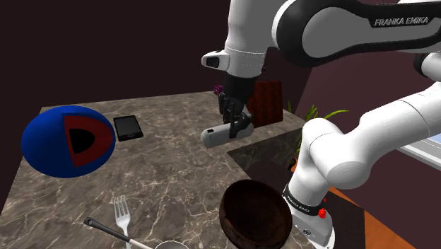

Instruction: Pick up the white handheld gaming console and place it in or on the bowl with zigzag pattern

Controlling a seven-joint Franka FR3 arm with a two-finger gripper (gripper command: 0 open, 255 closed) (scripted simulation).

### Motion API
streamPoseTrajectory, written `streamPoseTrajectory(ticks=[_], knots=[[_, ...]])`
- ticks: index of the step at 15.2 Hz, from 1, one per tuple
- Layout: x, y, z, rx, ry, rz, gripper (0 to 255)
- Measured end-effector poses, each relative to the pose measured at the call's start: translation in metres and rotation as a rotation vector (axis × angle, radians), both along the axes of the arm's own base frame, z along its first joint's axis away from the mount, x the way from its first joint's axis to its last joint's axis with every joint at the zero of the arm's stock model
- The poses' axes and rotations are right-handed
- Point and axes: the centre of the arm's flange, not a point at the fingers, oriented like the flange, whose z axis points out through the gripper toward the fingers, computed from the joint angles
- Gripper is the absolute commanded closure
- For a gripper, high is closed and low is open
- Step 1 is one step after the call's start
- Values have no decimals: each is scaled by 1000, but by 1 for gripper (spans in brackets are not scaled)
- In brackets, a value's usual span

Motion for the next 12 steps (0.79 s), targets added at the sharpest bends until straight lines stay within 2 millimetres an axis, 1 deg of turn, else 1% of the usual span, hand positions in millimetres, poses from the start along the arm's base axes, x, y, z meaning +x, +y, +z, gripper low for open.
streamPoseTrajectory(ticks=[1, 5, 9, 12], knots=[[-12, 9, 0, 0, 0, 0, 255], [-61, 28, -1, 0, 0, -1, 255], [-106, 52, 4, 0, 0, 0, 255], [-140, 70, 4, 0, 0, -1, 255]])
